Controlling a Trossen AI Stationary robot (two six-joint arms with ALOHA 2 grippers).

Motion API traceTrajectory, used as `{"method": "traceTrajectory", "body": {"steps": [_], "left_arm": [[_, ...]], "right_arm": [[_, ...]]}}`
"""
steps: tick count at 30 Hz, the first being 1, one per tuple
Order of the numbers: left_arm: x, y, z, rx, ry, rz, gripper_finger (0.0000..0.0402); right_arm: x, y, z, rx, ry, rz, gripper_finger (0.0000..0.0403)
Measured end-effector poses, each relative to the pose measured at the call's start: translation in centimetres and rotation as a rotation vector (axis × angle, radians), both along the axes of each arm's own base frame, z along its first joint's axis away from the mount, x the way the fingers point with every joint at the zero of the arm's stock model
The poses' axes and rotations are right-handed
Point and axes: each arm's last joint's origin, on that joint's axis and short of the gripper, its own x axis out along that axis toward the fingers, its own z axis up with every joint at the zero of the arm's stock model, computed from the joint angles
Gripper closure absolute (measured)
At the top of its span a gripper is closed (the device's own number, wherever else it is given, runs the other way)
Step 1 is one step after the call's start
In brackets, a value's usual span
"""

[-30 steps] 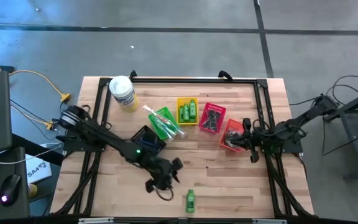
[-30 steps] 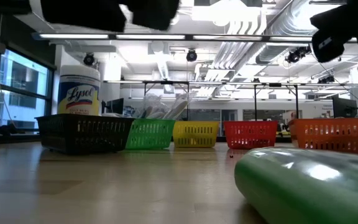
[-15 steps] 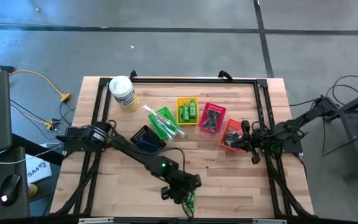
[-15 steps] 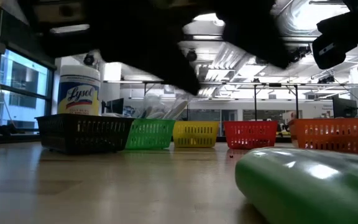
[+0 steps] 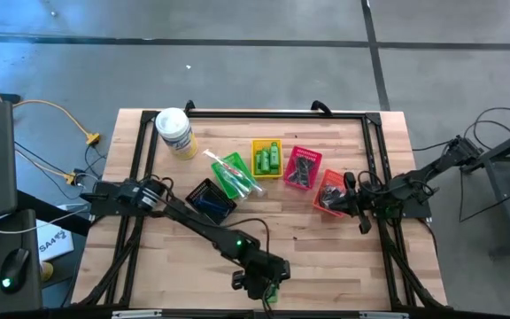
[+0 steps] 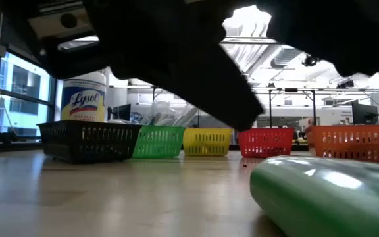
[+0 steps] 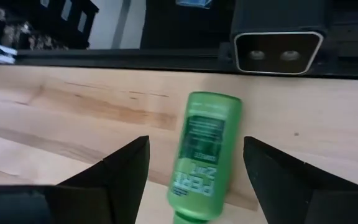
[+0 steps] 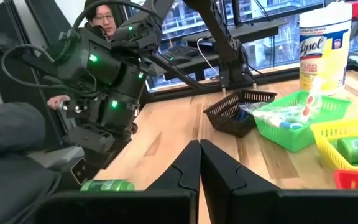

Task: Pick & Place Travel size toiletries
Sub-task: Put the green shampoo into the yellow bin

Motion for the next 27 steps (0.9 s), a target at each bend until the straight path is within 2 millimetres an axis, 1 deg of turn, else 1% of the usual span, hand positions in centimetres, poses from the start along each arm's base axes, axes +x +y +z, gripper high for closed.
{"method": "traceTrajectory", "body": {"steps": [4,9,11,13,16,22,27], "left_arm": [[0.0,0.1,-0.1,0.010,0.000,-0.006,0.0152],[0.5,0.4,-2.2,0.044,0.037,0.029,0.0152],[1.1,0.6,-2.5,0.040,0.027,0.040,0.0152],[1.0,0.8,-2.6,0.052,0.050,0.043,0.0152],[1.5,0.9,-3.2,0.050,0.042,0.037,0.0152],[1.4,1.0,-3.3,0.051,0.058,0.026,0.0156],[1.2,1.0,-3.3,0.038,0.078,0.010,0.0177]], "right_arm": [[0.0,0.0,0.0,0.041,0.003,-0.002,0.0400],[0.0,0.0,0.0,0.075,0.011,-0.004,0.0400],[0.0,0.0,0.0,0.077,0.012,-0.005,0.0400],[0.0,0.0,0.1,0.081,0.005,-0.005,0.0400],[0.0,0.0,0.1,0.079,0.005,-0.004,0.0400],[0.0,0.0,0.0,0.068,0.016,-0.004,0.0401],[0.0,0.0,-0.1,0.064,0.019,-0.004,0.0401]]}}
